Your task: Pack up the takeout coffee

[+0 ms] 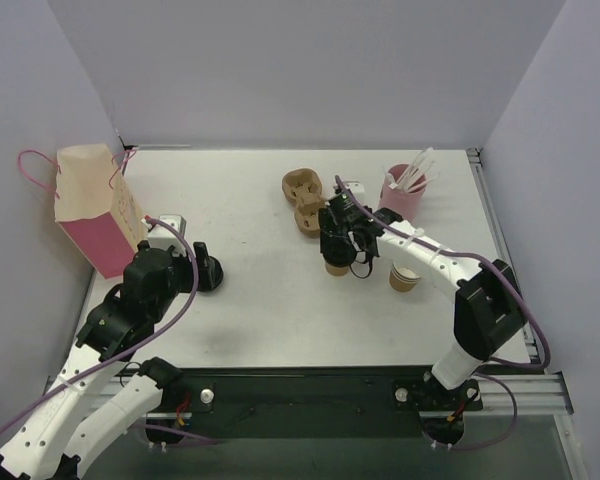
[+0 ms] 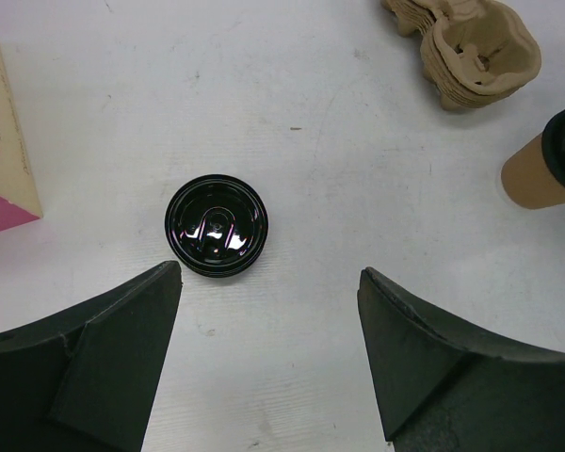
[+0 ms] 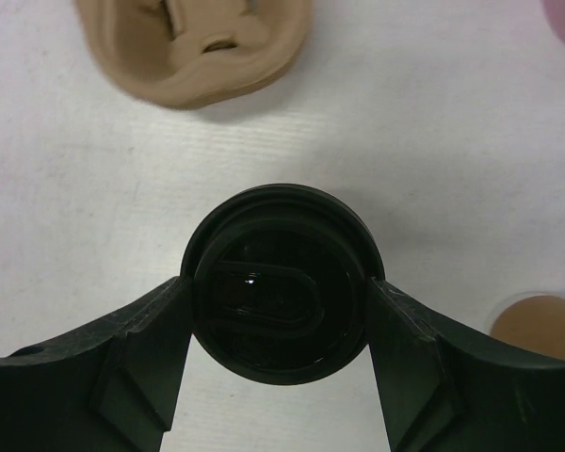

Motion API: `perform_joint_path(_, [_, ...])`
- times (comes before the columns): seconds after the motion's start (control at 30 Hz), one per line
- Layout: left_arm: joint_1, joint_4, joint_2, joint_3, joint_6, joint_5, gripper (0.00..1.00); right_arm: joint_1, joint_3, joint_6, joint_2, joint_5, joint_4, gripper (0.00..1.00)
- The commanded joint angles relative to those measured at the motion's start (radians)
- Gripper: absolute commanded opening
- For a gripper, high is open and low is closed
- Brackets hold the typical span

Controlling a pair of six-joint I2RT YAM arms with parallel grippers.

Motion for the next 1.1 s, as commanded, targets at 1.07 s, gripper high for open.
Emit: perform_joint_path(1.07, [0.057, -0.071, 0.291, 0.414, 0.14, -0.476, 0.85, -0.154, 0.057, -0.123, -0.324, -0.068, -0.177, 0.99])
